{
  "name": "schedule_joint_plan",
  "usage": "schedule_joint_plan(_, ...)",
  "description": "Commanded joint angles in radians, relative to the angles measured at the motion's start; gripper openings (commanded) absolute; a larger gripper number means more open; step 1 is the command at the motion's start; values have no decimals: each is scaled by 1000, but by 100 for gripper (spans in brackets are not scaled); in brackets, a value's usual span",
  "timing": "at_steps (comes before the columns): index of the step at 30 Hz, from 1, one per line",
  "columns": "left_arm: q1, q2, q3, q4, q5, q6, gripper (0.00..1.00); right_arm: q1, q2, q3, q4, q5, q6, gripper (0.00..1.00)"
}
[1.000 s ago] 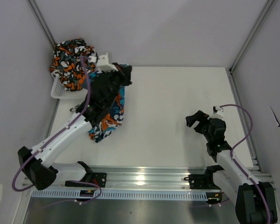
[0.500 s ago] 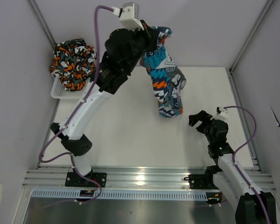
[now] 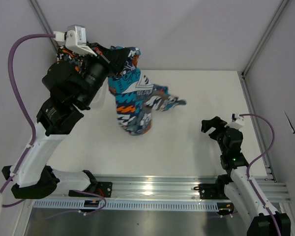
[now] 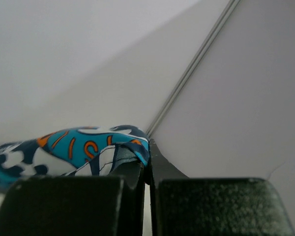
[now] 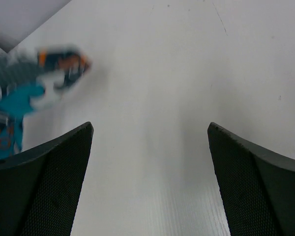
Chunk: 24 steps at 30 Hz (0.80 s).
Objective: Fold and stack the shorts
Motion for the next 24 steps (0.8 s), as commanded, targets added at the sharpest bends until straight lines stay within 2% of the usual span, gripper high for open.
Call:
schedule_joint_plan(1, -7, 1, 6, -26, -8, -17, 0, 2, -11, 10, 9, 24, -4, 99)
schedule_joint_plan(3, -1, 39, 66, -89, -29, -11, 0, 2, -6, 10, 10, 22, -6, 99)
schedule_joint_plan(6, 9, 107, 131, -143, 14, -17, 0, 2, 7, 11, 16, 22, -6, 99)
schedule_joint_plan(10, 13, 232, 319, -232, 44, -18, 0, 2, 21, 13, 22, 19, -6, 99)
schedule_joint_plan(16, 25, 341, 402, -243, 107, -35, 0, 4, 32, 13, 24, 21, -9, 99)
schedule_joint_plan(20, 25, 302, 441, -240, 124, -38, 0, 2, 35, 14, 24, 24, -9, 99)
schedule_joint_plan(23, 25, 210, 381, -208, 130, -32, 0, 2, 41, 14, 26, 22, -7, 100)
schedule_joint_plan(24, 25, 182, 305, -191, 133, -35, 0, 2, 41, 14, 26, 19, -9, 100)
